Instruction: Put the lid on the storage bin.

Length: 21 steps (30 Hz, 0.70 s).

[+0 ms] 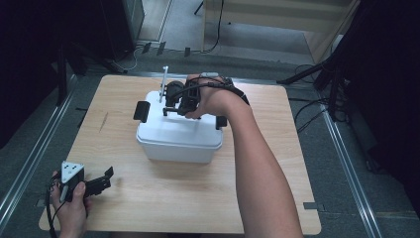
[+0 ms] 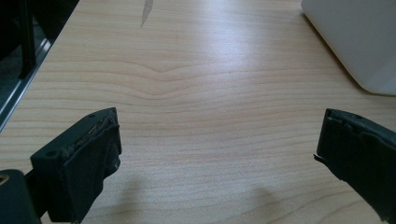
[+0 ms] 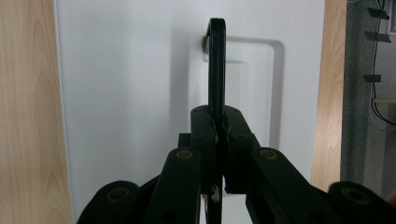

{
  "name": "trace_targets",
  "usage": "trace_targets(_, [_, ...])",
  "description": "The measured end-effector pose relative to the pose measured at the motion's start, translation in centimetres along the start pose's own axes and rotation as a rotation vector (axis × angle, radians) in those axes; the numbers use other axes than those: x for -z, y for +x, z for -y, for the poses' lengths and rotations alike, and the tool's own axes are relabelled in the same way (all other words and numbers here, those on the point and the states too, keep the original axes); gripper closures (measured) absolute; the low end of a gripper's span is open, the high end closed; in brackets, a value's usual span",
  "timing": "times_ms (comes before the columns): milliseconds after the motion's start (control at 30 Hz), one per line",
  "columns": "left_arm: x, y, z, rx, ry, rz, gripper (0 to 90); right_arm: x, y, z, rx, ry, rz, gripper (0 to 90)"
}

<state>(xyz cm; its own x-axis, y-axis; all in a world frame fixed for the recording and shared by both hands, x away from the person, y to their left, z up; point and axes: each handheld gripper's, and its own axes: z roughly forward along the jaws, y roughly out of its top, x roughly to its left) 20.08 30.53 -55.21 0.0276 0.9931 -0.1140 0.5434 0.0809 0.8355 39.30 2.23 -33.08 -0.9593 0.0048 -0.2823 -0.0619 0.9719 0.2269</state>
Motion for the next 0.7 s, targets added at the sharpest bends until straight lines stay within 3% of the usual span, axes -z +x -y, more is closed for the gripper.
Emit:
trace_targets(67, [0.0, 0.0, 0.0, 0.000, 0.001, 0.001, 0.4, -0.4, -0.1, -0.4, 0.014, -0.009, -0.001, 85.5])
trace_targets(100, [0.0, 0.0, 0.0, 0.001, 0.000, 0.002, 0.4, -0.4, 0.0, -0.5, -0.009, 0.005, 0.002, 85.5])
trace_targets(167, [0.0, 0.0, 0.0, 0.000, 0.000, 0.002, 0.4, -0.6, -0.1, -0.6, 0.013, -0.007, 0.005, 85.5])
trace_targets(367, [0.0, 0.0, 0.0, 0.000, 0.002, 0.004, 0.4, -1.4, 0.2, -0.9, -0.003, 0.028, 0.010, 85.4])
trace_targets(500, [0.0, 0.0, 0.0, -0.004, 0.002, 0.004, 0.4, -1.7, 0.2, -0.8, 0.020, 0.015, 0.012, 83.8])
trace_targets(700, [-0.1, 0.0, 0.0, -0.002, 0.000, 0.004, 0.4, -1.2, 0.5, 0.0, -0.008, -0.039, -0.051, 55.7])
